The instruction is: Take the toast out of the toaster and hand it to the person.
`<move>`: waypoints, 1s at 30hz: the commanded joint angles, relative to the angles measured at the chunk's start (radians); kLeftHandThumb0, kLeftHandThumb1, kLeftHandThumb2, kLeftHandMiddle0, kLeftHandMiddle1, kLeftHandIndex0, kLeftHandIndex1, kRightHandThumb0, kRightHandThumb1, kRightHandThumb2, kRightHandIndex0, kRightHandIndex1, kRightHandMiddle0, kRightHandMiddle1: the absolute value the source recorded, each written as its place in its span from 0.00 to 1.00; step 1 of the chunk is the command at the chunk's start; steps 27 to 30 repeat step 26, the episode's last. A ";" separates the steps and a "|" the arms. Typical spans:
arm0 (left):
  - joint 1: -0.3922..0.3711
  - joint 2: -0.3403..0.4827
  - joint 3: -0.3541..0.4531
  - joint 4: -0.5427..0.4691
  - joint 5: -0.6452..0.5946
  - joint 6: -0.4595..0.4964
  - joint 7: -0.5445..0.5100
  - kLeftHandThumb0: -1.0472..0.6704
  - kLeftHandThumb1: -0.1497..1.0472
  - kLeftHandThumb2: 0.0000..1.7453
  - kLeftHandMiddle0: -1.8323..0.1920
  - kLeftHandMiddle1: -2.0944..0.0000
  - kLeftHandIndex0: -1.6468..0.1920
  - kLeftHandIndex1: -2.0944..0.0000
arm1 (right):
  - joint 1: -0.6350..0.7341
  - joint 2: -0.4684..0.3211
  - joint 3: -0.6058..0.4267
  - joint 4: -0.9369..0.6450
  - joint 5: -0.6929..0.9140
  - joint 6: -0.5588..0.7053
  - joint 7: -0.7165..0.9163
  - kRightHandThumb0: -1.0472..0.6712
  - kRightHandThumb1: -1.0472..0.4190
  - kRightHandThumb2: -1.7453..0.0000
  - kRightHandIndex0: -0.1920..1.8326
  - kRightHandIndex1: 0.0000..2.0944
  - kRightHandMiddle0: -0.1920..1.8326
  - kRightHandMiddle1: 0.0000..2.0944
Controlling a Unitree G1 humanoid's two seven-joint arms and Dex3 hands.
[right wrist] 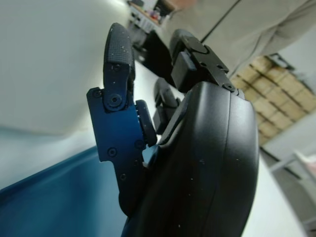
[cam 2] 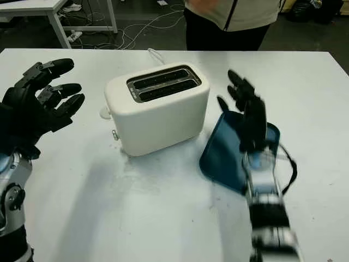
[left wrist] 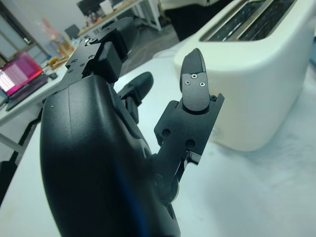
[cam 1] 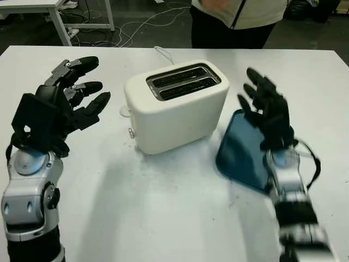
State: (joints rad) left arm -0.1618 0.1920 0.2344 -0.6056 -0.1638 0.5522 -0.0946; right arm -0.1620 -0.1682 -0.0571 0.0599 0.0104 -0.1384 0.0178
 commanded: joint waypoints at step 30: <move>0.348 -0.278 -0.255 0.255 0.122 -0.588 0.162 0.36 0.89 0.26 0.91 0.64 0.84 0.79 | 0.271 0.189 0.135 -0.206 0.014 0.159 0.003 0.30 0.09 0.69 0.21 0.01 0.20 0.00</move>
